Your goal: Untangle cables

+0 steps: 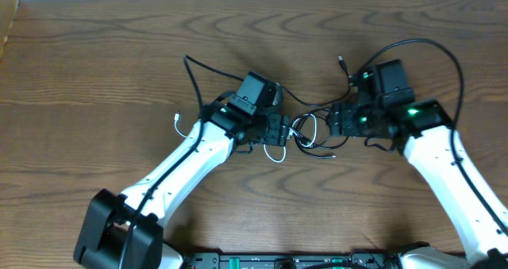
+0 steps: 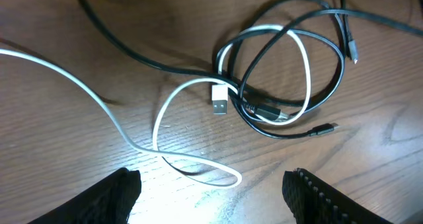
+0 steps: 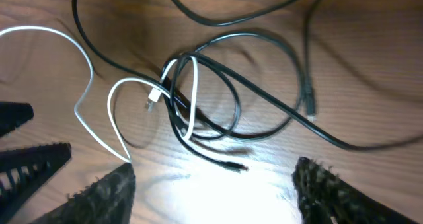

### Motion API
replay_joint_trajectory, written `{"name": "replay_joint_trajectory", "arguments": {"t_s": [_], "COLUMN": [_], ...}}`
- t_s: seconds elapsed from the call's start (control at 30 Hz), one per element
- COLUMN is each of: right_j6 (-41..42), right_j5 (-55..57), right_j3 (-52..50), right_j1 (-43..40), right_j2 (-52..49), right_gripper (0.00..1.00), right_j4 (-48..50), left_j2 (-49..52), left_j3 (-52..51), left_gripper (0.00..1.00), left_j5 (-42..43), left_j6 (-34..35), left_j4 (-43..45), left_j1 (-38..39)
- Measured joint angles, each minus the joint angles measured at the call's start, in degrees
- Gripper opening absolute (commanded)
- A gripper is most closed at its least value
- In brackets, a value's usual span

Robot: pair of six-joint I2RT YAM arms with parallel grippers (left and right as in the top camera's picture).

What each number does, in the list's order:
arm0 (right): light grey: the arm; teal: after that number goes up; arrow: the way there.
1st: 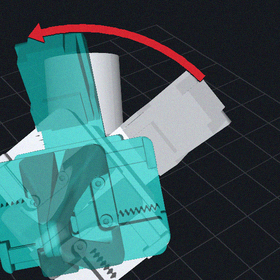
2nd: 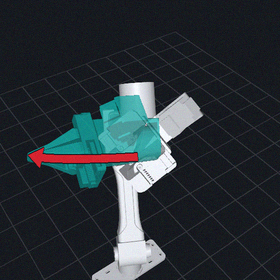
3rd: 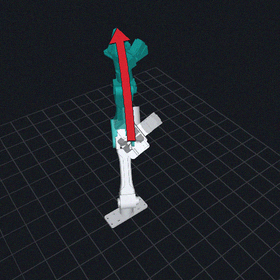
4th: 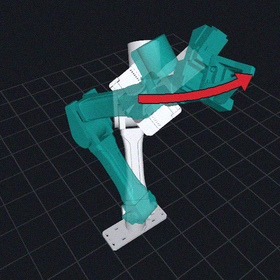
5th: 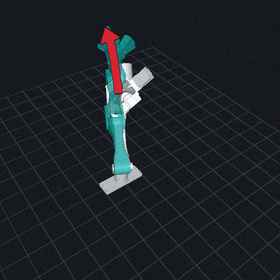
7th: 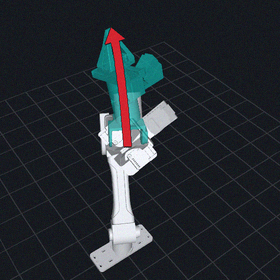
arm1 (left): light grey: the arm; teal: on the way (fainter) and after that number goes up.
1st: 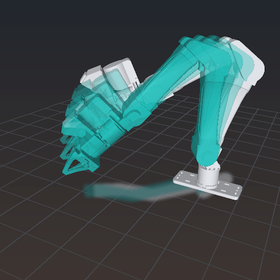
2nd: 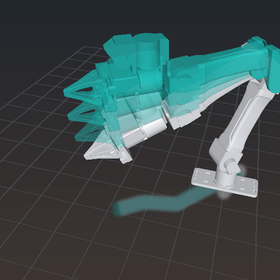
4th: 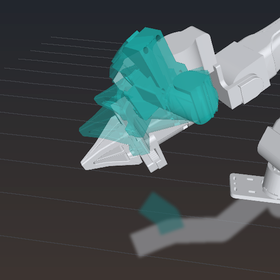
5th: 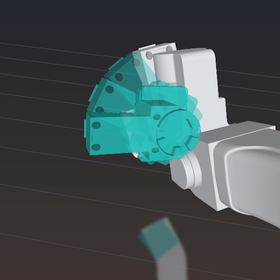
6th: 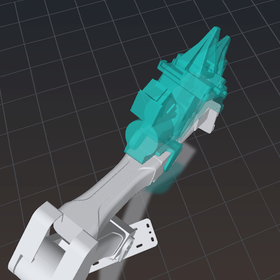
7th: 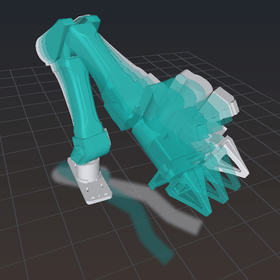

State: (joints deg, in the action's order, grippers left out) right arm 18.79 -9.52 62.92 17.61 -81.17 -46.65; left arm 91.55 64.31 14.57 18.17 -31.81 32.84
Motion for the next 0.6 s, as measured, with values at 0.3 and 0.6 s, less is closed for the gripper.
{"name": "replay_joint_trajectory", "arguments": {"t_s": [0.3, 0.6], "right_j6": [1.33, 6.82], "right_j5": [-0.13, -0.13], "right_j3": [-3.17, -3.21], "right_j1": [4.37, 4.76], "right_j2": [-9.42, -20.02], "right_gripper": [0.5, 0.2], "right_j4": [9.2, 17.07], "left_j2": [2.21, 2.21], "left_j3": [0.0, 0.0], "left_gripper": [0.74, 0.74], "left_j5": [0.02, -3.02], "left_j6": [0.0, 0.0], "left_j4": [0.39, 0.85], "left_j1": [0.37, 0.37]}}
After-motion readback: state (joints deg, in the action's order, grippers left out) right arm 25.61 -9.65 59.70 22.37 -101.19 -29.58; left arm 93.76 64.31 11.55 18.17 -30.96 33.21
